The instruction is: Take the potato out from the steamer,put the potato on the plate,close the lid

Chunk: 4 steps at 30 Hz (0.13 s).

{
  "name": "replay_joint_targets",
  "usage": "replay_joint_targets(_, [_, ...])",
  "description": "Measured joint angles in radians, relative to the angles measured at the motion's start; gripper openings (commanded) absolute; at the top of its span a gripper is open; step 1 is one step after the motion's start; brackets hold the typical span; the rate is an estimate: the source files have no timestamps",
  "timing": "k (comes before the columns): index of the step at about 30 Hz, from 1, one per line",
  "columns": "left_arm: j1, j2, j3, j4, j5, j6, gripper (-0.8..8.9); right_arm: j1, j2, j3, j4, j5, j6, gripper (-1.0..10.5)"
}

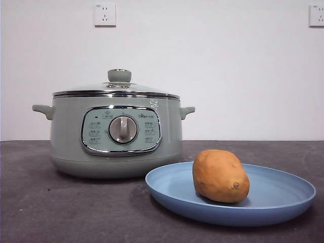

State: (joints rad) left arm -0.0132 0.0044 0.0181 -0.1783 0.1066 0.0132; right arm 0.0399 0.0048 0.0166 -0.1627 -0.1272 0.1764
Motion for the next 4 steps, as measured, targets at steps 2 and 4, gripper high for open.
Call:
replay_joint_targets(2, [0.0, 0.0, 0.0, 0.0, 0.0, 0.0, -0.03, 0.0, 0.0, 0.0, 0.0, 0.0, 0.0, 0.0])
replay_joint_targets(4, [0.0, 0.0, 0.0, 0.0, 0.0, 0.0, -0.03, 0.0, 0.0, 0.0, 0.0, 0.0, 0.0, 0.0])
